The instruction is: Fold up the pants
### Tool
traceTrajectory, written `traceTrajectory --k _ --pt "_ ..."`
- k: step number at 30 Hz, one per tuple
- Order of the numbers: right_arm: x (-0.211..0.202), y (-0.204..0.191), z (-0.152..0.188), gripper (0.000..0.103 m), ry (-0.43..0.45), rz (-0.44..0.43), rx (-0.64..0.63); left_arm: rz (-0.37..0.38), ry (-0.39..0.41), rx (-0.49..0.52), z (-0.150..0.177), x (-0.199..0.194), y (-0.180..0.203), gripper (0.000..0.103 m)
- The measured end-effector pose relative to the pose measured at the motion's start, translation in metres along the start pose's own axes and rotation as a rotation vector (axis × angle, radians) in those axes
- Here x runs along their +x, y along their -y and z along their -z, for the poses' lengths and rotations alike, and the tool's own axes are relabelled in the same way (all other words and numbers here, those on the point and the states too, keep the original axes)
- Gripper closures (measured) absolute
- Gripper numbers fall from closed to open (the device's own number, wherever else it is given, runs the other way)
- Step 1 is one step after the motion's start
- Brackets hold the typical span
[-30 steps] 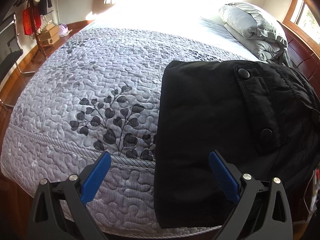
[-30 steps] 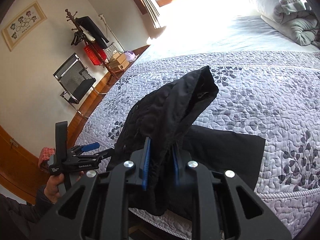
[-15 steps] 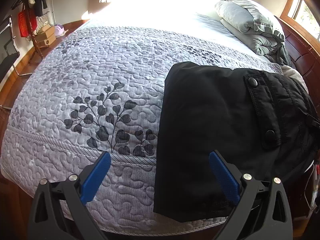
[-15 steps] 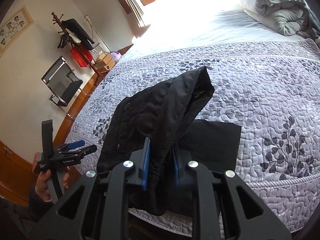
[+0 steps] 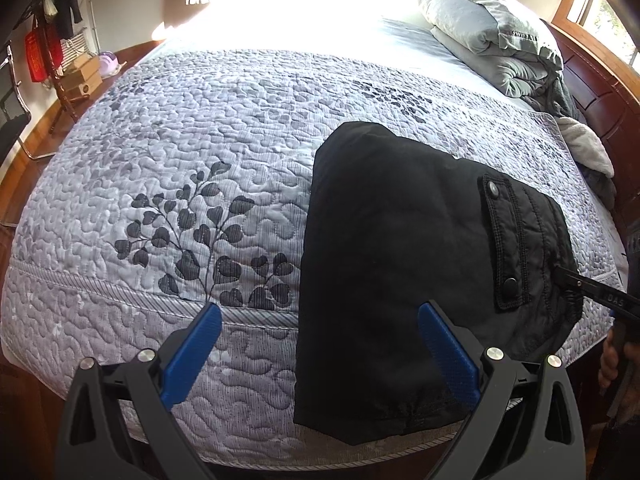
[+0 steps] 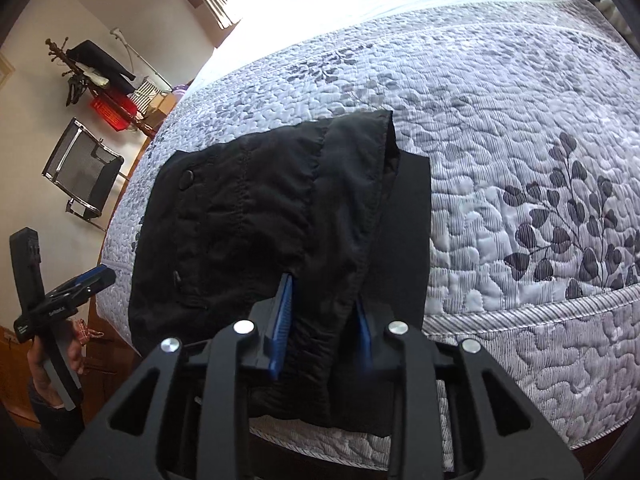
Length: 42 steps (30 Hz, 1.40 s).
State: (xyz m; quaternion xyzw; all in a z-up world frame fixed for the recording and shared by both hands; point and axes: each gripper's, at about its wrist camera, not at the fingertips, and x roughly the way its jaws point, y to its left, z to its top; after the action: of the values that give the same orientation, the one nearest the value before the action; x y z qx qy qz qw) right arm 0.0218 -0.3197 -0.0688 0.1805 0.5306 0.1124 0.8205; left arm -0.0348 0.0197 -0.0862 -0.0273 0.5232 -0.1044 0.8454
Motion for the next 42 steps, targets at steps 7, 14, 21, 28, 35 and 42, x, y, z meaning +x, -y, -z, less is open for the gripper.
traceTrajectory --k 7,14,21,28,35,42 --pt "0.005 0.013 0.003 0.049 -0.019 -0.002 0.02 0.005 -0.015 0.014 -0.001 0.004 0.005 0.004" --pt "-0.015 0.011 -0.031 0.042 0.038 0.029 -0.002 0.005 -0.013 0.029 -0.001 0.003 0.01 0.004" --pt "0.009 0.023 -0.061 0.057 0.005 0.017 0.026 0.007 -0.032 0.028 0.001 0.005 0.012 0.004" --pt "0.008 0.005 -0.067 0.096 0.028 -0.009 -0.038 0.008 -0.055 0.02 0.002 0.012 0.011 0.004" --pt "-0.004 0.009 -0.071 0.097 0.061 0.036 -0.027 0.017 -0.06 0.027 0.003 0.012 0.016 0.004" --pt "0.018 0.026 -0.064 0.081 0.029 0.037 0.029 0.022 -0.065 0.036 0.005 0.012 0.019 0.004"
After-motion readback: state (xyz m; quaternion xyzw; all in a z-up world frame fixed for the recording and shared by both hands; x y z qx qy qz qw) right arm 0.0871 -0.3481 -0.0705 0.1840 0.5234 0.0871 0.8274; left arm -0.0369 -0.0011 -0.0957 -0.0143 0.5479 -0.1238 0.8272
